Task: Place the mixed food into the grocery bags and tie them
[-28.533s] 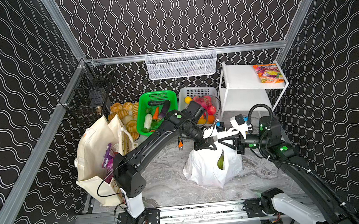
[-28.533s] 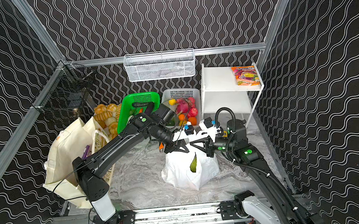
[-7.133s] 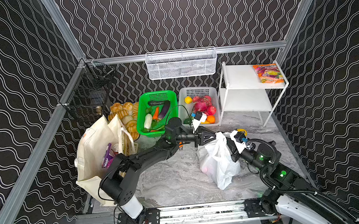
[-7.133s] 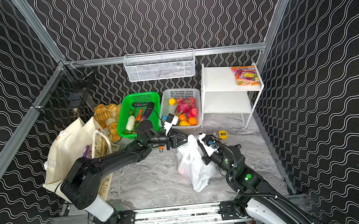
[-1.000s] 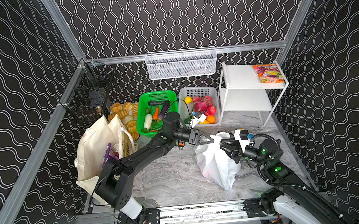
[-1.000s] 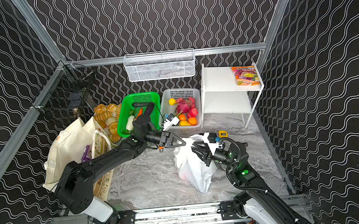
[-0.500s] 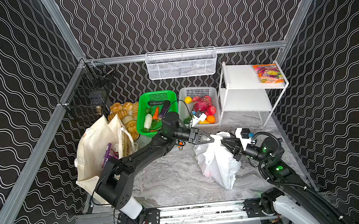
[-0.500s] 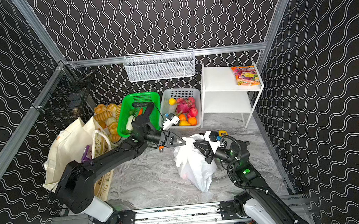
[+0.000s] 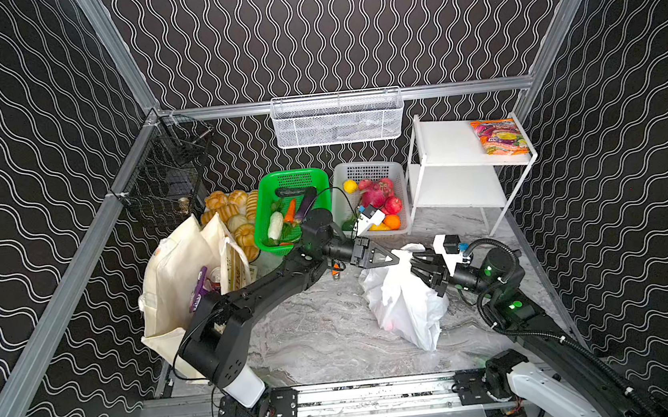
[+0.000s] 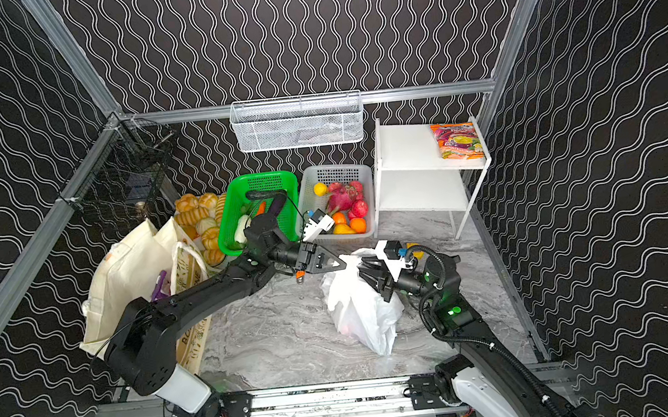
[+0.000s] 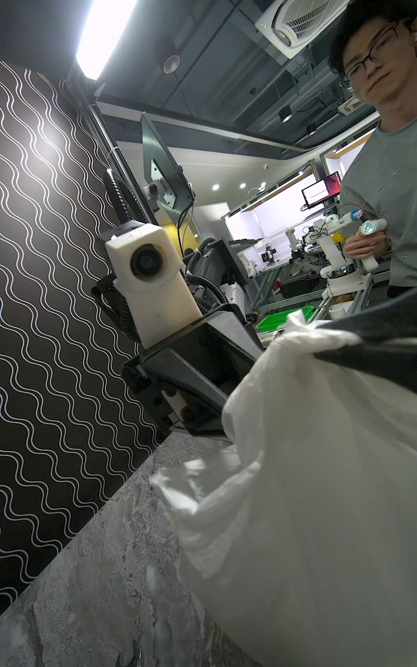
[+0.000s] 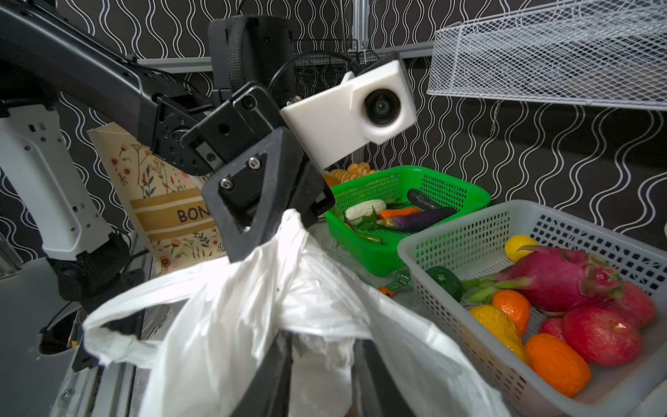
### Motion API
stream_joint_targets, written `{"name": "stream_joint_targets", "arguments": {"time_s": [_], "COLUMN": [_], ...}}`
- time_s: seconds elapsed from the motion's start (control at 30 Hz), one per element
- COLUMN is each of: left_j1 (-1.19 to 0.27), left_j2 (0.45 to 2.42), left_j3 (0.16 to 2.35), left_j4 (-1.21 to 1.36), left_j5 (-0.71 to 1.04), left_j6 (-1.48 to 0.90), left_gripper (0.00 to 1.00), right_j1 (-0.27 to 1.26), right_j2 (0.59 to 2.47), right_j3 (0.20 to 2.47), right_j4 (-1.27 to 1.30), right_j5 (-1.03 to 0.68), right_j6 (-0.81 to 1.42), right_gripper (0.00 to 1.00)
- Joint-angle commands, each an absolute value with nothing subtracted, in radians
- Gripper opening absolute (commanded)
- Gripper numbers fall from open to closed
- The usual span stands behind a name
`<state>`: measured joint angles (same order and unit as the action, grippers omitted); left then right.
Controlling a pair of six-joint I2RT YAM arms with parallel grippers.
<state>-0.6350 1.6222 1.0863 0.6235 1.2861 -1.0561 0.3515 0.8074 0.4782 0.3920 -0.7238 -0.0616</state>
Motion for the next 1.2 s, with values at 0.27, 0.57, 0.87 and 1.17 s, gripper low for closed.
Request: {"name": "stream_joint_targets", "arguments": {"time_s": [0.27, 0.57, 0.87, 1.17], "left_j1": [-0.619, -0.601, -0.622, -0.791], "left_j2": [1.575, 1.575, 1.491, 1.476], "left_j3": [1.191, 1.275, 1.278, 1.412], "left_j4": [0.105, -0.184, -0.339, -0.602], "left_j5": [1.189, 1.095, 1.054, 0.695], "left_j6": [-0.653, -0.467, -0.321, -0.140], "left_gripper": [0.00, 0.43, 0.66, 0.72], "right_j1": [0.352, 0.352, 0.352, 0.352], "right_j2": [0.741, 0.644, 0.685, 0.683], "right_j3": [0.496, 0.532, 0.576, 0.583], "right_j4": [0.275, 0.062, 0.064, 0.081], "right_j5": [-0.708, -0.487, -0.462, -0.455], "right_j6": [-0.073, -0.101, -0.043, 0.006], "right_gripper": [0.00, 0.00, 0.00, 0.00]}}
